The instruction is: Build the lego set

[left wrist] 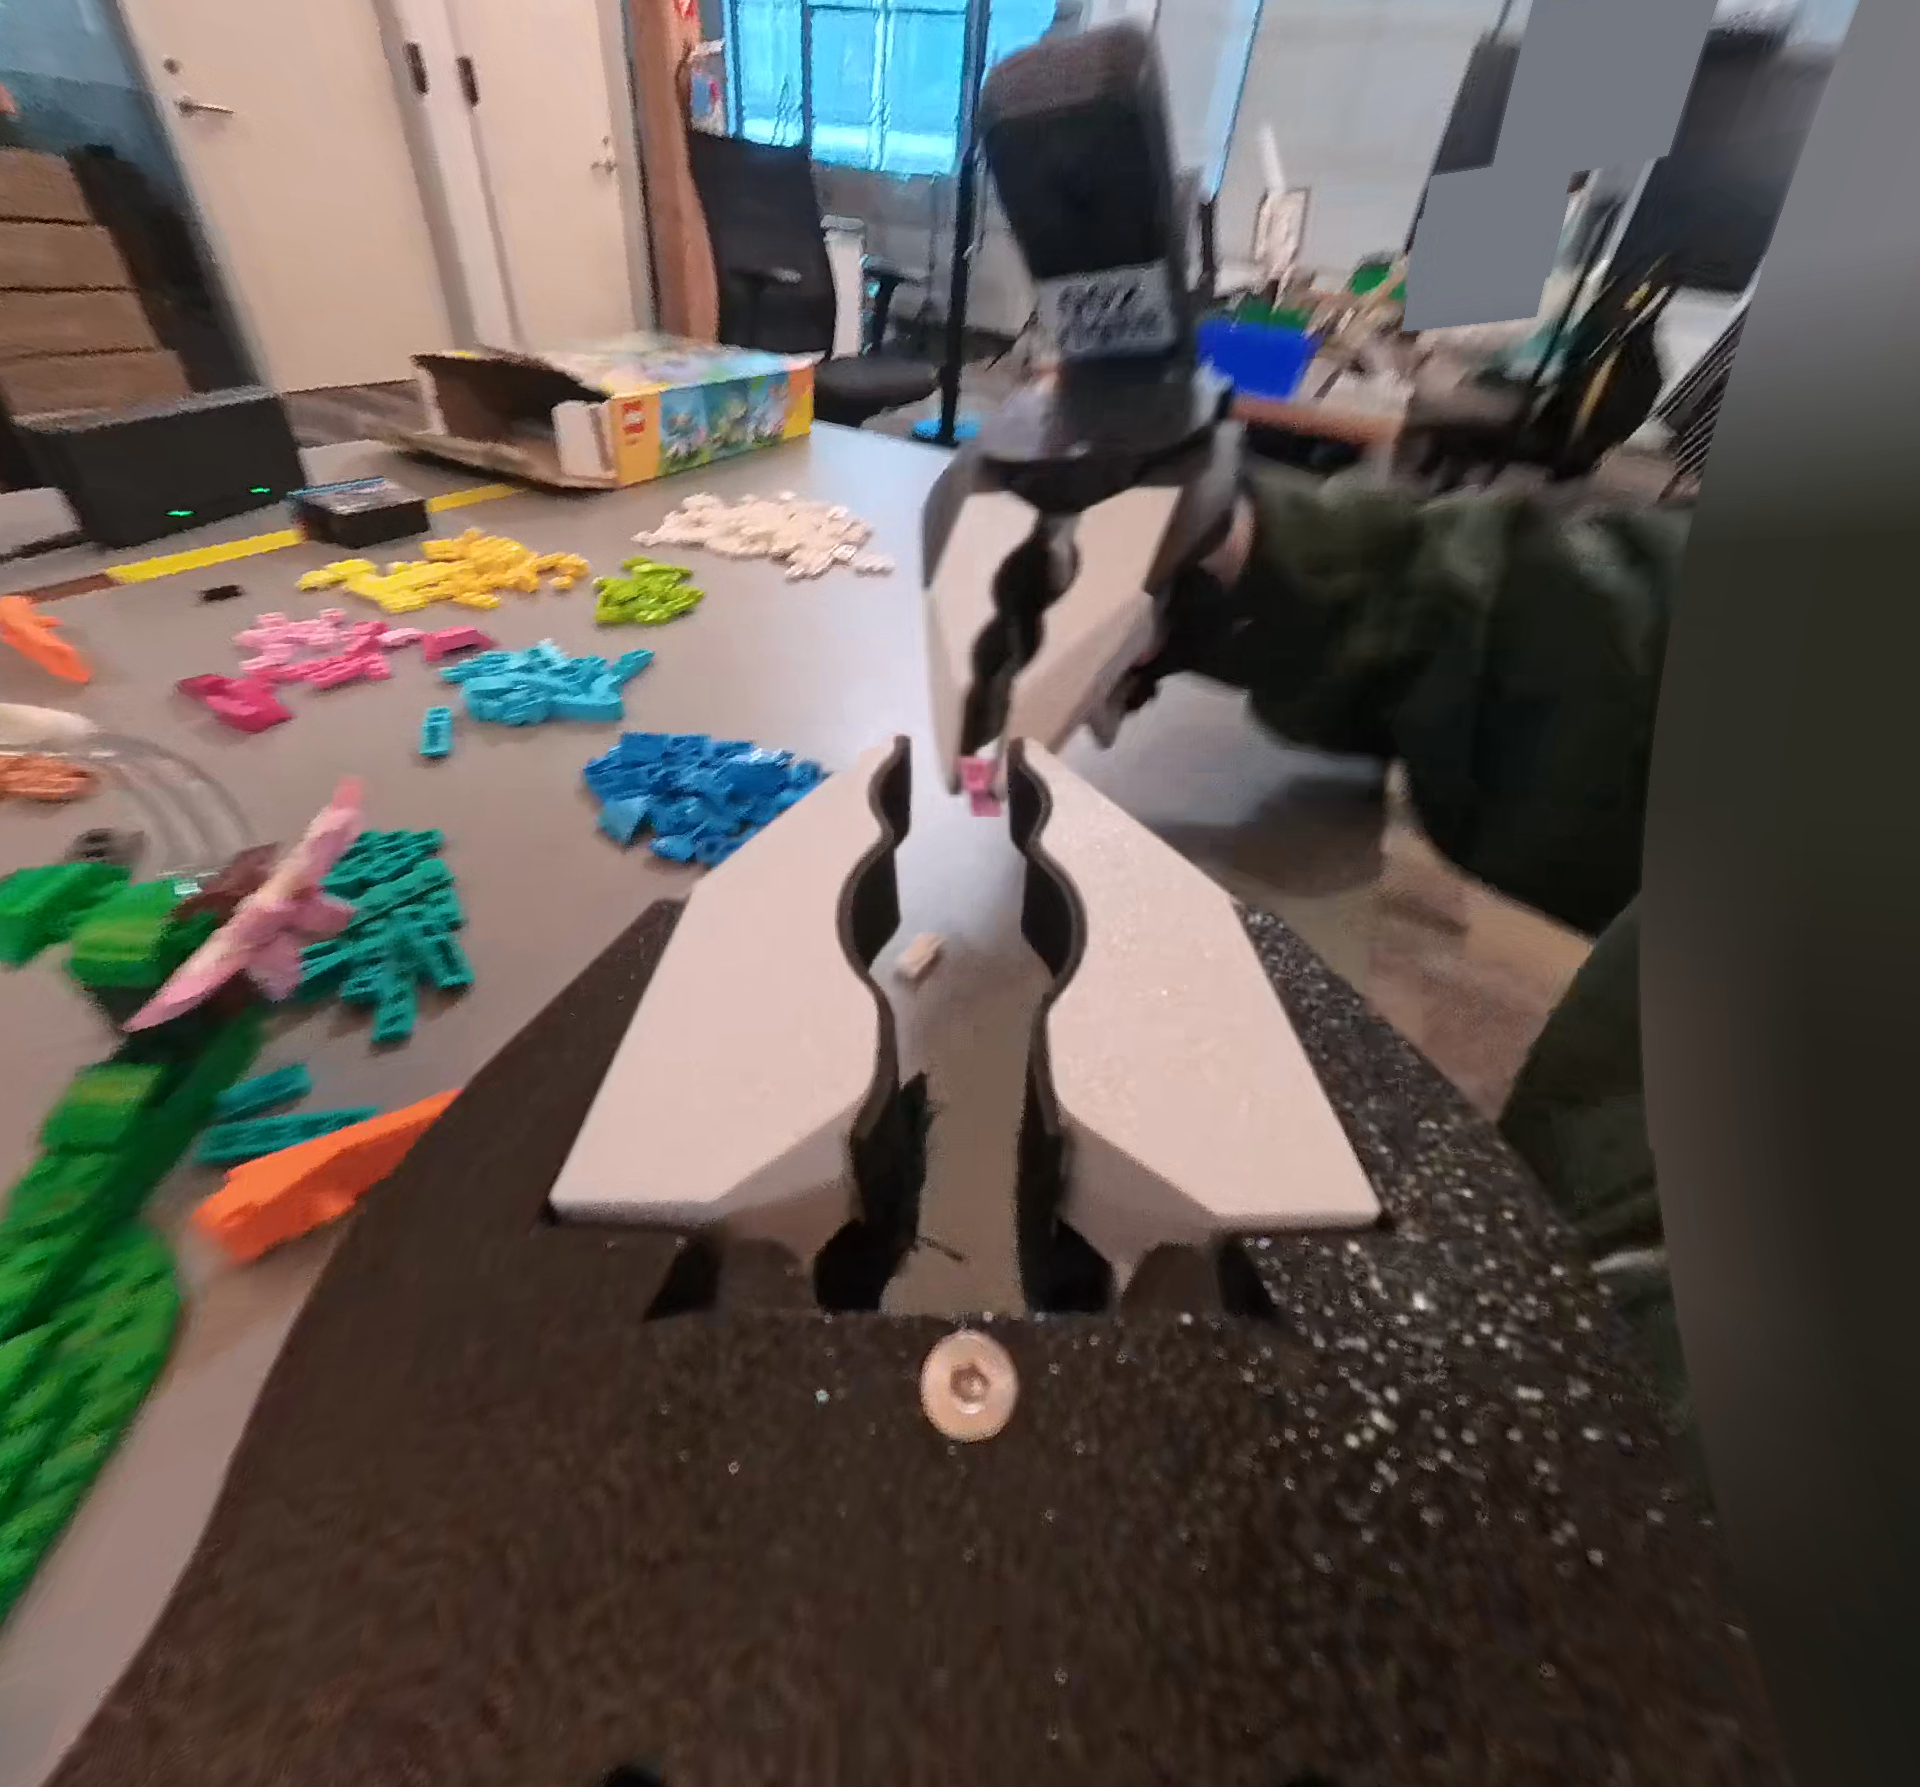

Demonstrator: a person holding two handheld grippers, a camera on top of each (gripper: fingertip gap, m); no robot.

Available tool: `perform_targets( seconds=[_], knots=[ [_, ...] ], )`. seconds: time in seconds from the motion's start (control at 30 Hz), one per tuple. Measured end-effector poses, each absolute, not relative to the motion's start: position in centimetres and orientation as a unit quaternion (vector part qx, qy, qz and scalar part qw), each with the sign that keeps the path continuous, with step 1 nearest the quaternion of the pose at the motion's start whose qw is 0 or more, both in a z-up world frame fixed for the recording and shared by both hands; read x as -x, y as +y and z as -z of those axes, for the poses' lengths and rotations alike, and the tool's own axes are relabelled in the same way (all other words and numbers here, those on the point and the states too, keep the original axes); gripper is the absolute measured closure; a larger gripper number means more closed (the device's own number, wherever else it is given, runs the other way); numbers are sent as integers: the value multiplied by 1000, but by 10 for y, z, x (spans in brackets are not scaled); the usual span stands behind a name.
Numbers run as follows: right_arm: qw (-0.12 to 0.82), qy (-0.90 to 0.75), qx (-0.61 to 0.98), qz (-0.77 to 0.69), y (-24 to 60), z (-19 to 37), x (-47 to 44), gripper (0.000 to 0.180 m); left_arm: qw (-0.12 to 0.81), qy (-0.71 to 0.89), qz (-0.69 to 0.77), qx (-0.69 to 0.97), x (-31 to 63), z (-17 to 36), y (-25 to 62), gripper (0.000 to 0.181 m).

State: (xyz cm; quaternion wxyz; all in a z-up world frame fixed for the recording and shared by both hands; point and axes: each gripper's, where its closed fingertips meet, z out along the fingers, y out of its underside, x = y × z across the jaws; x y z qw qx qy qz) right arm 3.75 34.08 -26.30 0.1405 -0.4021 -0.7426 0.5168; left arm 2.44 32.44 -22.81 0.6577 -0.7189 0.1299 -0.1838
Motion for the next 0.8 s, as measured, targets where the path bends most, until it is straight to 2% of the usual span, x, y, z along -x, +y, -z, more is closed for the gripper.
perform_targets(
  seconds=[0.03, 0.13, 0.3, 0.57, 0.8],
  knots=[
    [140, -782, 406, -452, 344, 277, -44, 173, 650, 141, 158, 730, -20, 232, 321, 164],
    [132, -842, 406, -330, 344, 299, -57, 173, 624, 164, 105, 757, -10, 242, 312, 164],
    [115, -875, 399, -249, 336, 323, -60, 173, 601, 179, 77, 776, -13, 254, 307, 166],
    [115, -875, 393, -258, 323, 332, -52, 173, 549, 218, 38, 806, -27, 279, 306, 168],
    [127, -854, 404, -301, 335, 317, -50, 161, 537, 219, 56, 813, -33, 286, 309, 167]
  ],
)
